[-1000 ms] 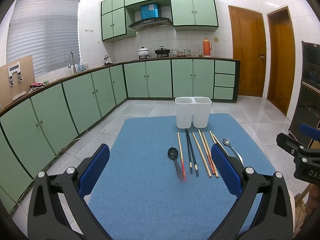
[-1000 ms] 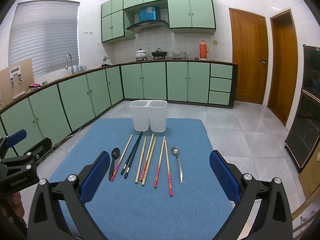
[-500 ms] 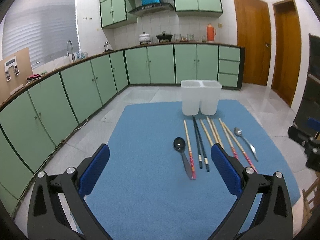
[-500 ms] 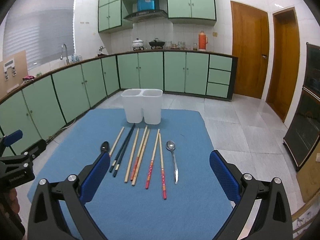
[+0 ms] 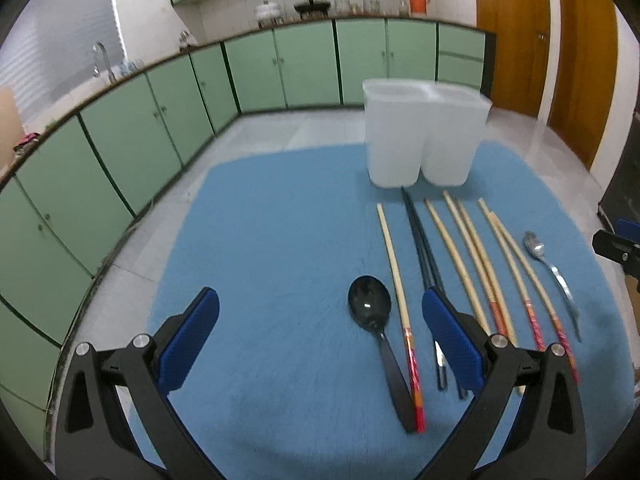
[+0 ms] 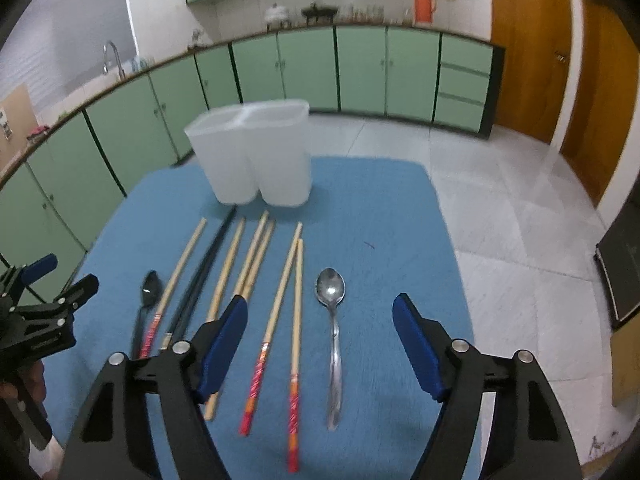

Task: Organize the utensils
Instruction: 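Grasp the black spoon with the left tool while the right tool grasps the metal spoon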

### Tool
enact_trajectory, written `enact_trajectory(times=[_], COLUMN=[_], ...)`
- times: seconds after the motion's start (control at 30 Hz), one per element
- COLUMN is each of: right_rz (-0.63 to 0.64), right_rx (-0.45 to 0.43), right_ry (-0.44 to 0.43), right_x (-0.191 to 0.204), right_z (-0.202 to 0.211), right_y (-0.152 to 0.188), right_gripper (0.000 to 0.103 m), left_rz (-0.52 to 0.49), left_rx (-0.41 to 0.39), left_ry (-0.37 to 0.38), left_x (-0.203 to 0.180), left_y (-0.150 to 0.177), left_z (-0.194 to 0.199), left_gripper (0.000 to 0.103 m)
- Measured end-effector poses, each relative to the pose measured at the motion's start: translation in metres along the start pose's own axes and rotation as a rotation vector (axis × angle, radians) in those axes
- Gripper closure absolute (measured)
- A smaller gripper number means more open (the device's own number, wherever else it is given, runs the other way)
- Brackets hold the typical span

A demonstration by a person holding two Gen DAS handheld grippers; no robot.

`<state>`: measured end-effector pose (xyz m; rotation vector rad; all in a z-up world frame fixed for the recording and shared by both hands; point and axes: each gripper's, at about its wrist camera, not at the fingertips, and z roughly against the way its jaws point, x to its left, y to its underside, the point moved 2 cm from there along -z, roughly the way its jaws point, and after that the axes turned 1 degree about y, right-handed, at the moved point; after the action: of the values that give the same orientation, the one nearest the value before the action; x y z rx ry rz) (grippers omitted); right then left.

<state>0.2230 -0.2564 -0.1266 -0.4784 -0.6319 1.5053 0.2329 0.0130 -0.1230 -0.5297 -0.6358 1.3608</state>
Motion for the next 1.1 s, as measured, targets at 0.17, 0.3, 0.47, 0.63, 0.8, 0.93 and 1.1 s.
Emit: enact_trajectory(times=[0.17,0.3,0.47,0.63,0.8,0.93,1.1], right_rz=[-0.001,0.01,0.014,0.015,0.005,0.01,0.024], right_rx=[0.066,0.081,0.108,0.149,0.175,0.207,0.21], right_ry=[-0.018,-0.02,-0.03,-0.036,-0.055,-0.05,-0.033], right_x=[-0.004,-0.001,-0.001,-0.004,-0.005,-0.004,-0.002], right_z=[-0.031,-0.045,-0.058,-0.075,-0.086,-0.095,-0.096], right_y=[-0.004,-0.006,-0.006,-0.008,-0.01,-0.009,-0.009], right_gripper=[0.037,0.036,0.039,0.045,0.051,0.061,0.072], left_rz=[0.015,0.039,0.045,0.08,0.079,0.073,0.073], left_rx=[0.089,0.142,0.182,0.203,0.195,0.186,0.179], left_ry=[0.023,0.033,0.042,0.074,0.095,0.116,0.145], left_x=[-0.002,-0.002,-0.004,0.002,0.005,0.003,-0.007], left_y=[0.001,0.006,0.01,0.011,0.009,0.008,0.007], left_z=[-0.04,-0.061,-0.078,-0.085,-0.086,-0.085,-0.084], left_gripper=[0.005,0.006,0.01,0.023,0.029,0.042,0.058])
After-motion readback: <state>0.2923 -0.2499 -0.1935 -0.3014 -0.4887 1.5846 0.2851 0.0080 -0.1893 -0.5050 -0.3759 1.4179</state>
